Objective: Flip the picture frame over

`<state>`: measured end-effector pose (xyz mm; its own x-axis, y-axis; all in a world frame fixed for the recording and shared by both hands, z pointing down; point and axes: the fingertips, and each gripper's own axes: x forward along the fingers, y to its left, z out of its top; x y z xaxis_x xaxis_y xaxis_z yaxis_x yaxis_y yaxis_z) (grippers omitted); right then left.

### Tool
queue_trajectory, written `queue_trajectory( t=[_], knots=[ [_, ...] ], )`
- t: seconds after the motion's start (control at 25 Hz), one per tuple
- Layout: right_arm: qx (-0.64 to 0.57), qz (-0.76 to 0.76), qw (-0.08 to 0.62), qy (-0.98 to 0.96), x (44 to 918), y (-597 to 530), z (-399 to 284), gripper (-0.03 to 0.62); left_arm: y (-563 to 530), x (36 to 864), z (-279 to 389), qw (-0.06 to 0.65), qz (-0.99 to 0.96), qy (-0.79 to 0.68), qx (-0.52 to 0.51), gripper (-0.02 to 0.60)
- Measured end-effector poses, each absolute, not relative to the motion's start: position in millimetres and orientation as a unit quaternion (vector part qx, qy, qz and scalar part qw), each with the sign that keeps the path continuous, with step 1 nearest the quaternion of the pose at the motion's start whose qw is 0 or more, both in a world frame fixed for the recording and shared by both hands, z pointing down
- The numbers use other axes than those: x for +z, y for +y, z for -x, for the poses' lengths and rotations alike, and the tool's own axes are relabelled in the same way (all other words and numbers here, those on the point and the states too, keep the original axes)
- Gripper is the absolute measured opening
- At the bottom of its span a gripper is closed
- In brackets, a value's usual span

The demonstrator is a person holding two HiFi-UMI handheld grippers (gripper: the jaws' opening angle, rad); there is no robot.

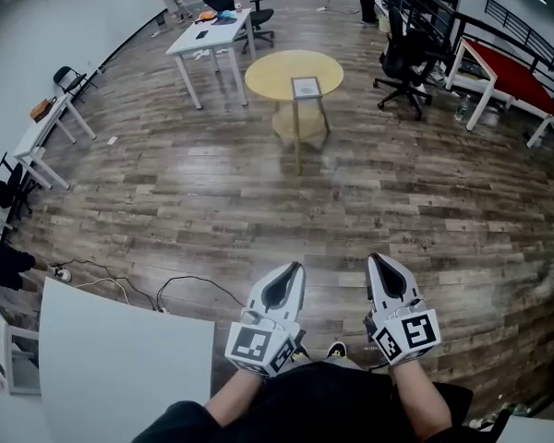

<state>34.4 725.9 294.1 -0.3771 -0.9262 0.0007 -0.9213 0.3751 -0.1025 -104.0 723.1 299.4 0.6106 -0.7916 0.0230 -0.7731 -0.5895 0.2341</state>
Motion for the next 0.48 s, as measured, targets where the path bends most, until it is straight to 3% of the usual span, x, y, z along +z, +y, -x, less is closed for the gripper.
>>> queue_trajectory(
  t=[0.48],
  knots=[
    [-0.037,0.567,0.021,0.823,298,703,-23,0.018,695,312,129,0.122,-0.884,-0.450,-0.039,0.037]
  ],
)
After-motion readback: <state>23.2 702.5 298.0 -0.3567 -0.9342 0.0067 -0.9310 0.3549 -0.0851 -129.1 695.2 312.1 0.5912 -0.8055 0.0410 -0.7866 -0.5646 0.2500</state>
